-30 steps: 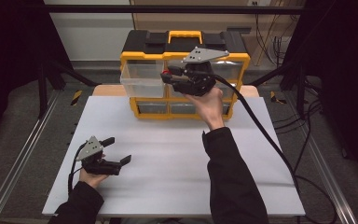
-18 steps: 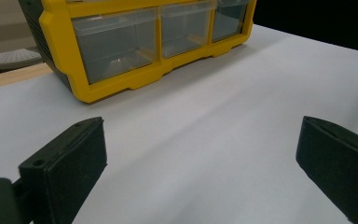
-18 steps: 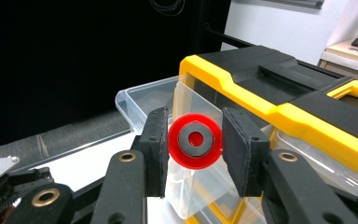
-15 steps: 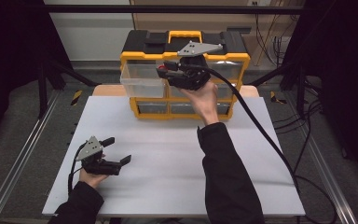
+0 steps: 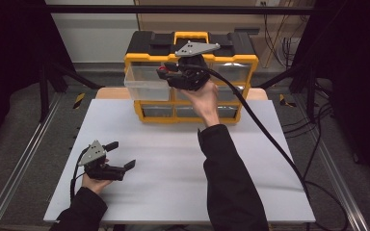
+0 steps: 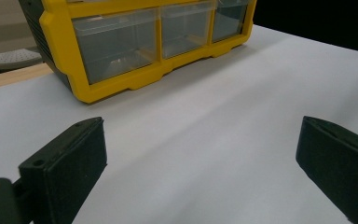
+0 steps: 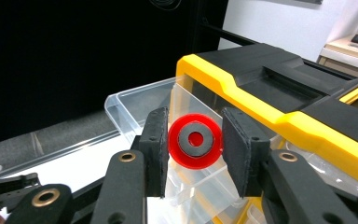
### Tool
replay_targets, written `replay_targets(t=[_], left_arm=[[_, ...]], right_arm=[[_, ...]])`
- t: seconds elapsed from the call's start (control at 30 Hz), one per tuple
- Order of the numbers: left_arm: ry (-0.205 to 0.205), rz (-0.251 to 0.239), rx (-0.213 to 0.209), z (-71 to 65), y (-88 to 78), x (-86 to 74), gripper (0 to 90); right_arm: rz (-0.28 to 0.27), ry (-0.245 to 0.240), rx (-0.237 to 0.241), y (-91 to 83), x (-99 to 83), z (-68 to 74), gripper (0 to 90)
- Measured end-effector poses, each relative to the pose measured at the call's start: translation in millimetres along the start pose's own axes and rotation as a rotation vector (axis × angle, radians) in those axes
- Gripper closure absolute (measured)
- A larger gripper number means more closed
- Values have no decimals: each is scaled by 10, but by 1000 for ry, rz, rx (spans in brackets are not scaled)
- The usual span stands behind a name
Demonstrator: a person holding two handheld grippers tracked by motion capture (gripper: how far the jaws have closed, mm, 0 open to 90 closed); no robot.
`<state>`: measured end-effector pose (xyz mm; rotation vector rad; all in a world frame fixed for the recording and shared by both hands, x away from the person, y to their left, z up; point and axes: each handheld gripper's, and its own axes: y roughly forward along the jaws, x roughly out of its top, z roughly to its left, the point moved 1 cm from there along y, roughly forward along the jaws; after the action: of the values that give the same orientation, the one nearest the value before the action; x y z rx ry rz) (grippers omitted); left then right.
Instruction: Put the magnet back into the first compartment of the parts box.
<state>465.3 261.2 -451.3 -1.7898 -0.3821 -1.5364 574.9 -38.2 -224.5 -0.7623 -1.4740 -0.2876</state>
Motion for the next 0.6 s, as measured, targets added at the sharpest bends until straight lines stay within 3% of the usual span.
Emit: replay_targets(t=[0.6], left_arm=[[2,1,-1,-2,-1,-1,15]], right_arm=[[41,2,-17,167,12,-23,624]])
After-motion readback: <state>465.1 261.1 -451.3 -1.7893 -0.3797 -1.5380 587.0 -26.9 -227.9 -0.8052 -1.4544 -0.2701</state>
